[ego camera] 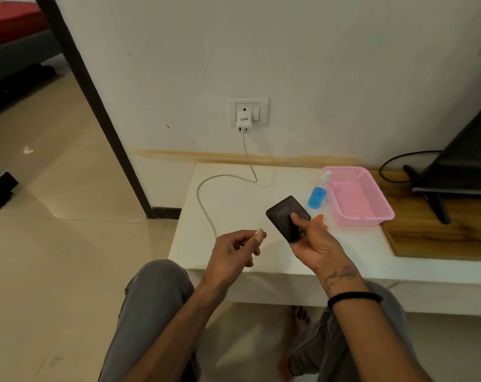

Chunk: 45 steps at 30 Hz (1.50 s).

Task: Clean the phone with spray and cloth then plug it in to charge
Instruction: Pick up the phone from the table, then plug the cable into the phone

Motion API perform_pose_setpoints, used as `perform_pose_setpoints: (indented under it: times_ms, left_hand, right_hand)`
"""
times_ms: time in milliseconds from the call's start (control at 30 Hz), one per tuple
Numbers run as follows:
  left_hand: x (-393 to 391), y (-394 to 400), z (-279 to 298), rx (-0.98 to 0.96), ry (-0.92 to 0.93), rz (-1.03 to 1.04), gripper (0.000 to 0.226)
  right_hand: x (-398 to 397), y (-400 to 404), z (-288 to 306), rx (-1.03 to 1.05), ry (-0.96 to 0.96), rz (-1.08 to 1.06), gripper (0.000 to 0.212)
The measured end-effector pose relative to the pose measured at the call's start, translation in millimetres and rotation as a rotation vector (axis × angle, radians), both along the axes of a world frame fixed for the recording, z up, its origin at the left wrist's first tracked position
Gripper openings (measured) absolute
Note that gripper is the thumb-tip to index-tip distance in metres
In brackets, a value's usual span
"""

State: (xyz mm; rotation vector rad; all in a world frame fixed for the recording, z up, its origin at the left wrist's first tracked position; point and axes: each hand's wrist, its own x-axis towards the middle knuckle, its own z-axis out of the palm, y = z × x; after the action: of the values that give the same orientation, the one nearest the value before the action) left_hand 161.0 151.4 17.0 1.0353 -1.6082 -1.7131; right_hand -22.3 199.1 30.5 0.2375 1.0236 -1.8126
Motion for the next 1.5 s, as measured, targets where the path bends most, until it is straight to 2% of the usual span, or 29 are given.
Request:
perform_pose_setpoints:
  times_ms: [67, 233, 333, 500, 567, 733, 833, 967, 1100, 1333, 1500]
  left_hand:
    - [-2, 3, 2, 0.041, 0.038, -0.025, 0.021]
    - [-3, 2, 5, 0.039, 0.091, -0.048, 0.02]
    - [-4, 2, 6, 0.04, 0.116, -0.068, 0.018]
    - [-4, 3, 5, 0.044, 0.051, -0.052, 0.025]
    - [-4, 3, 4, 0.043, 0.028, -0.048, 0.024]
    - [-6, 7, 3, 0.081, 0.036, -0.066, 0.024]
    - [-7, 7, 5, 0.109, 0.044, -0.066, 0.025]
    - [-7, 7, 4, 0.129, 0.041, -0.075, 0.023]
    - [-8, 10, 1, 0.182, 0.058, -0.113, 0.025]
    - [-12, 10, -4, 0.378, 0.197, -0.107, 0.026]
    - [-13, 10, -7, 0.426, 0.19, -0.107, 0.027]
  right_hand:
    - [1, -1, -1, -0.004, -0.028, 0.002, 0.087]
    - [5, -5, -7, 0.031, -0.085, 0.041, 0.067]
    - [8, -5, -7, 0.046, -0.051, 0.077, 0.063]
    - [10, -3, -7, 0.04, 0.014, 0.178, 0.035]
    - [9, -3, -6, 0.047, 0.059, 0.164, 0.019]
    - [12, -7, -11, 0.03, 0.108, 0.098, 0.01]
    - [14, -10, -15, -0.012, 0.09, 0.073, 0.031]
    - [18, -16, -22, -0.086, 0.139, 0.02, 0.043]
    - [18, -19, -25, -0.196, 0.042, 0.095, 0.07]
    - [18, -22, -28, -0.251, -0.008, 0.057, 0.077]
    - [14, -25, -34, -0.222, 0.039, 0.081, 0.075]
